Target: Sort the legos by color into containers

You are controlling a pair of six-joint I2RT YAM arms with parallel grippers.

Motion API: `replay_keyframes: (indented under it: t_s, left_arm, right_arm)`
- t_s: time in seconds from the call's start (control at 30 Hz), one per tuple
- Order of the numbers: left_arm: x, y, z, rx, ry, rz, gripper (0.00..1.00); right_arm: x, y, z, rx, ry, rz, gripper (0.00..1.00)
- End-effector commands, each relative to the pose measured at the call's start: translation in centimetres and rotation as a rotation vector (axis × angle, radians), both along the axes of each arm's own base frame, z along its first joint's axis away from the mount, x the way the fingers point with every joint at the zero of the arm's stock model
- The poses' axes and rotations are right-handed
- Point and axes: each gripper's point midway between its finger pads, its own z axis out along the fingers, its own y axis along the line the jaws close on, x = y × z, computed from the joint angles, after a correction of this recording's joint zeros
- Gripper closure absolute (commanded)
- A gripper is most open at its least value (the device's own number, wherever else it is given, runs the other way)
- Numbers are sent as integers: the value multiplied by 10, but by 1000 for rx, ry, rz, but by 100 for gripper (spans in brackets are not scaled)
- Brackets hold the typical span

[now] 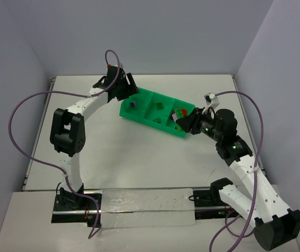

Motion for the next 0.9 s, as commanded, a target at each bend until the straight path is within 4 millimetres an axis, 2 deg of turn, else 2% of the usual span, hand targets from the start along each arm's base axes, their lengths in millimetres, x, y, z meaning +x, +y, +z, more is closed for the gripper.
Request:
replay_keyframes:
  t_s: [0.0,0.03,0.07,0.17,0.2,0.27,0.37,0.43,0.63,0.77,0.87]
  left_arm:
    - [-23,-5,86,-23,-167,-17,27]
    - [-34,-4,94,-36,-181,-21,30]
    - [-41,-4,84,-47,-168,-29,33]
    - [-81,-10,114,-196,-265,-114,41]
    - [-101,-10,142,-265,-332,-154,42]
    - [-148,-27,151,-431,-391,-346,40]
    - [-191,-32,156,-545,-423,-493,33]
    - [-210,-33,161,-606,-438,-554,29]
    - [-233,-44,174,-647,-468,-664,27]
    - [-233,-47,175,-644,-469,-673,35]
    - [-234,-48,177,-648,-468,-676,37]
  right_arm:
    - [0,7,23,10,-61,53,88]
    - [-1,11,23,16,-61,76,88]
    - [-3,14,23,23,-61,97,88]
    - [-9,26,20,50,-57,186,87]
    - [-11,30,21,60,-57,215,87]
    - [-13,42,23,95,-54,291,87]
    - [-18,49,27,134,-48,343,87]
    - [-19,53,33,147,-61,379,86]
    - [-19,60,31,141,-44,426,86]
    - [-20,63,28,130,-29,455,86]
    - [-17,64,23,105,-19,444,87]
